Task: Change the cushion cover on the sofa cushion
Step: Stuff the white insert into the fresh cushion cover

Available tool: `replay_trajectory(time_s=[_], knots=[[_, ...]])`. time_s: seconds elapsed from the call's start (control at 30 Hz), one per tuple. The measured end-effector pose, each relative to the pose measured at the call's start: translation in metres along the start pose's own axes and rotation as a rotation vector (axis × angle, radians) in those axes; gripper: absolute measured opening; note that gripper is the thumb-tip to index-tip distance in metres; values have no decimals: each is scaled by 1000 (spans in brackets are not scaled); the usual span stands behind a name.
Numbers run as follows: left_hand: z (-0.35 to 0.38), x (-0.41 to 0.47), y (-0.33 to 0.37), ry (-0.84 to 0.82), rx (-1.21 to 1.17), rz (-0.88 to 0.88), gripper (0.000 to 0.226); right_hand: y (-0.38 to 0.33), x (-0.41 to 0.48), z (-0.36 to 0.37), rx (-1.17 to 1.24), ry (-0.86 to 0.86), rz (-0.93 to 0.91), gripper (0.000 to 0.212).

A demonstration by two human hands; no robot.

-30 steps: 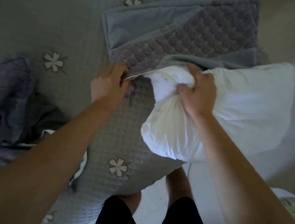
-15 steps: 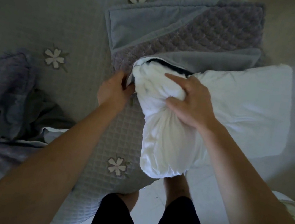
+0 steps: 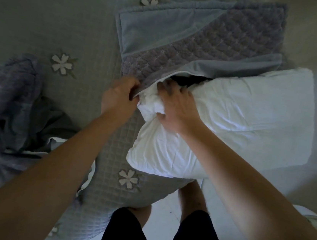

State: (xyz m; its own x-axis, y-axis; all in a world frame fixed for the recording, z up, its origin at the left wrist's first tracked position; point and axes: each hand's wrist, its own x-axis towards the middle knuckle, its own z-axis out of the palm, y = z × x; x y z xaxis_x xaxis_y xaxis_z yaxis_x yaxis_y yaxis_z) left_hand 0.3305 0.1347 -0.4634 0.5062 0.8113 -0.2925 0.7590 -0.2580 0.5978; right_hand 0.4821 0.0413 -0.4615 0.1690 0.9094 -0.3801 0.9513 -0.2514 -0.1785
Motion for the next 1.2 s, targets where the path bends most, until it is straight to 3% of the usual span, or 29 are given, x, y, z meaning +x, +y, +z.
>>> replay_trajectory(time_s=[0.1,0.2,0.23,0.37,0.43,0.53,0.57,0.67,0.73,0.83,0.97,1.1,1.17,1.2], knots=[[-1,-4,-4,95,106,42,26,30,-1,0,66,102,186,60],[1,-5,-4,103,161,96,30,48,8,-5,242,236,628,70],[4,-6,-3,90,154,112,29,47,14,-5,261,213,657,72],[14,-10,-3,92,74,79,23,32,28,-1,294,-148,233,92],[14,-10,-3,128,9,59,26,34,17,0,292,-65,179,99],[12,-5,0,154,-69,25,32,23,-35,3,154,251,162,106],[11,-3,1,151,-76,17,32,16,-59,12,154,281,124,109],[10,3,2,141,-64,-7,30,7,-108,52,8,153,-6,112],[9,5,1,146,-57,-13,29,18,-108,70,-74,102,10,107],[5,6,-1,138,15,-38,28,33,-77,56,9,127,57,100],[5,14,-9,39,110,-210,31,54,-47,-1,212,436,266,72],[12,16,6,17,50,-248,27,63,-20,-35,377,705,553,61],[15,18,18,25,-11,-273,20,48,-9,-38,371,699,543,62],[15,19,21,46,-29,-271,16,39,-7,-31,306,601,467,70]])
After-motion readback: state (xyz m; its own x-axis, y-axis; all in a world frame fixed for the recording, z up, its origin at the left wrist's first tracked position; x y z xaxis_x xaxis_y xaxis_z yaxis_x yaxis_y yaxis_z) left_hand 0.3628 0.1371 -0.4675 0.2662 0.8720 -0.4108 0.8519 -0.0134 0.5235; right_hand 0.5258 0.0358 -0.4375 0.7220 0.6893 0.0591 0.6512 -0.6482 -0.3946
